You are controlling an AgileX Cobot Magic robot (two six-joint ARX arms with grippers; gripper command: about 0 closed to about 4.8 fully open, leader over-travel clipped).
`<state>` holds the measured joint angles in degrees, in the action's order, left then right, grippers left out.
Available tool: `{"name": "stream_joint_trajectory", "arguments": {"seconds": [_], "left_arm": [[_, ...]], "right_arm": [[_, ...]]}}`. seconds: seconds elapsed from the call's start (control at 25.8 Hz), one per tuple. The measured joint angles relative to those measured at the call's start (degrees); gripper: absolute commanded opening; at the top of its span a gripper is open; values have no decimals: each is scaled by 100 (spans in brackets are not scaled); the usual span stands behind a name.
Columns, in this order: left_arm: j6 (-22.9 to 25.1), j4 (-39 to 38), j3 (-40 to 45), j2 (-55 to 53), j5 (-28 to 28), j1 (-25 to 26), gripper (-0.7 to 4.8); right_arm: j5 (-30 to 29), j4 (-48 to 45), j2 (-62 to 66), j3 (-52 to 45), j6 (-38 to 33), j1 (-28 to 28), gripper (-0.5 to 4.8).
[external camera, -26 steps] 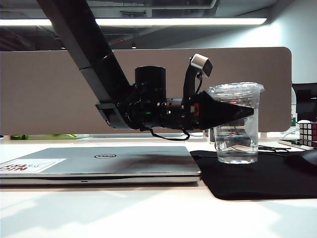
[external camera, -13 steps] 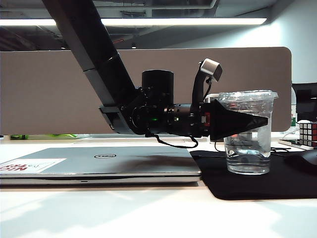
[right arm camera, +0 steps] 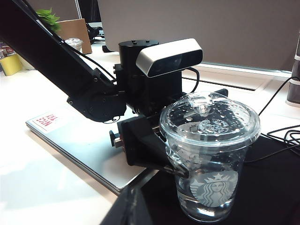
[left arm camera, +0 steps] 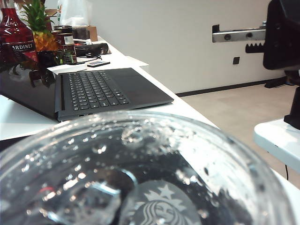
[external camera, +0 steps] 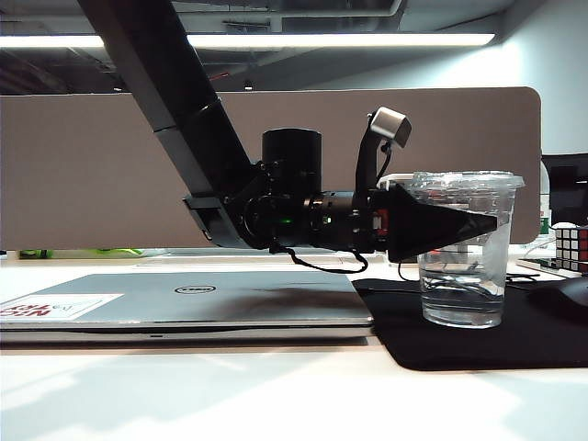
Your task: Pick up the coffee cup and place it on the right side of the laptop.
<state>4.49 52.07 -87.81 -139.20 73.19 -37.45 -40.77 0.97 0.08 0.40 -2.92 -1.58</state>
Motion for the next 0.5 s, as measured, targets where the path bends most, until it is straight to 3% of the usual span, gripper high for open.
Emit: {"name": "stream_joint_trajectory", "arguments": {"seconds": [0.5], "left_arm": [[-26,-236,-2,0,1244,651,479]], "right_arm": [[0,2,0,0,133,0,0]]}}
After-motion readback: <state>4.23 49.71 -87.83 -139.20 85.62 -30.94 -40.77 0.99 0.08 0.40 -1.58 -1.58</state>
